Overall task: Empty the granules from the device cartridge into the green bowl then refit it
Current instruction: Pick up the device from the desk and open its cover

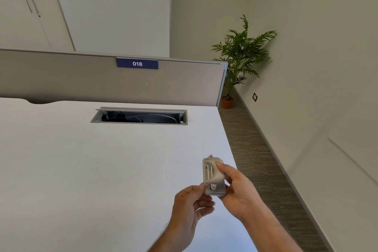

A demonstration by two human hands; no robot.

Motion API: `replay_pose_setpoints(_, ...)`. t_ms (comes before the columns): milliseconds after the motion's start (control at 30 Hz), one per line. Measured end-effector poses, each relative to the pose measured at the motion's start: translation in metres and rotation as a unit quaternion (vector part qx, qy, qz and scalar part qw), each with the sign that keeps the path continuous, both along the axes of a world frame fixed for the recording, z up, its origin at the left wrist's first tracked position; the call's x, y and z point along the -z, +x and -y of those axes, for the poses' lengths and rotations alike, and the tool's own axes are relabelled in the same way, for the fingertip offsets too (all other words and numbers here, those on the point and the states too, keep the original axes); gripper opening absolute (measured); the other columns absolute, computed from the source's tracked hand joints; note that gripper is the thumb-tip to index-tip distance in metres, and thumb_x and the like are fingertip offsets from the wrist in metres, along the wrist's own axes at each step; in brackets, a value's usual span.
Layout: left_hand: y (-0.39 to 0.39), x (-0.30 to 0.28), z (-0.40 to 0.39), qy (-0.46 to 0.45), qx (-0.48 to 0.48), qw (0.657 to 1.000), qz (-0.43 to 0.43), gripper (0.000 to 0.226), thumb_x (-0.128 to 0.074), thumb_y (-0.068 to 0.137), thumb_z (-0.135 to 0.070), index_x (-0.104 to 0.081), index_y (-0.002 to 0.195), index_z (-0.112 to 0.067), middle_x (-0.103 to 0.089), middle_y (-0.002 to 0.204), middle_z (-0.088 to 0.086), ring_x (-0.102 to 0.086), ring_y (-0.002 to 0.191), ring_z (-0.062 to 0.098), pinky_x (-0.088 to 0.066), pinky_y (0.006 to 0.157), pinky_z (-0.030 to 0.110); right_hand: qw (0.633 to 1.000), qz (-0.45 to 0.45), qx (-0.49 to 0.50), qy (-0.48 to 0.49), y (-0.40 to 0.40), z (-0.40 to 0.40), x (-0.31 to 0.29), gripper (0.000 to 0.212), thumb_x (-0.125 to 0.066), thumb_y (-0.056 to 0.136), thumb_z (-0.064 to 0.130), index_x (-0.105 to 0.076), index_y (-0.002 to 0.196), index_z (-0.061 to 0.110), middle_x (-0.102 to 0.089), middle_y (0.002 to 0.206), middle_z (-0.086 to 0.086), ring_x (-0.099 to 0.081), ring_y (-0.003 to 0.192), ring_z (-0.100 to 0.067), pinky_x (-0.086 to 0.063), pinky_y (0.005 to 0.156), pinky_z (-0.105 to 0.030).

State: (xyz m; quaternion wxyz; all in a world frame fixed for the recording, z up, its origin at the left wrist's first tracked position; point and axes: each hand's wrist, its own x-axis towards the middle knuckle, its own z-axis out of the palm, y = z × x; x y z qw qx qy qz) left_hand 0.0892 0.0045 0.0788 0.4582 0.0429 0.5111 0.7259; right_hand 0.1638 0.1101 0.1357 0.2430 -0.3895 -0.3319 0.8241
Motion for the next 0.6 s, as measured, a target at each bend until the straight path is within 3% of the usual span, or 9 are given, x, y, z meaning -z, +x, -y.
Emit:
replay_pose_setpoints(300, 0.007, 0.004, -0.006, -0.001, -0.017, 0.995, -0.094, 0.033, -0.047, 0.105, -0.009, -0.073, 0.087, -0.002, -0.072, 0.069, 0.01, -0.066, 0.063, 0.02, -0.058, 0.06, 0.028, 1.0, -0.004, 0.011, -0.024, -0.002, -0.003, -0.003, 0.01, -0.068, 0.087, 0.005, -0.072, 0.095, -0.001, -0.077, 0.064, -0.007, -0.065, 0.075, -0.028, -0.058, 0.062, -0.043)
replay_pose_setpoints(467, 0.009, 0.006, -0.008, 0.002, -0.017, 0.994, -0.108, 0.032, -0.045, 0.106, -0.009, -0.071, 0.089, -0.001, -0.071, 0.067, 0.007, -0.065, 0.063, 0.016, -0.055, 0.06, 0.025, 0.999, 0.0, 0.011, -0.035, -0.003, -0.004, -0.004, 0.019, -0.069, 0.086, 0.005, -0.072, 0.103, -0.002, -0.071, 0.094, -0.013, -0.065, 0.078, -0.029, -0.058, 0.065, -0.045)
replay_pose_setpoints(600, 0.006, 0.011, -0.007, 0.005, -0.013, 0.993, -0.114, 0.031, -0.044, 0.106, -0.008, -0.071, 0.092, 0.0, -0.072, 0.067, 0.006, -0.065, 0.063, 0.017, -0.056, 0.059, 0.026, 0.999, 0.002, 0.007, -0.047, -0.004, -0.006, -0.003, 0.018, -0.07, 0.086, 0.006, -0.072, 0.103, 0.0, -0.066, 0.105, -0.014, -0.065, 0.082, -0.031, -0.058, 0.068, -0.046)
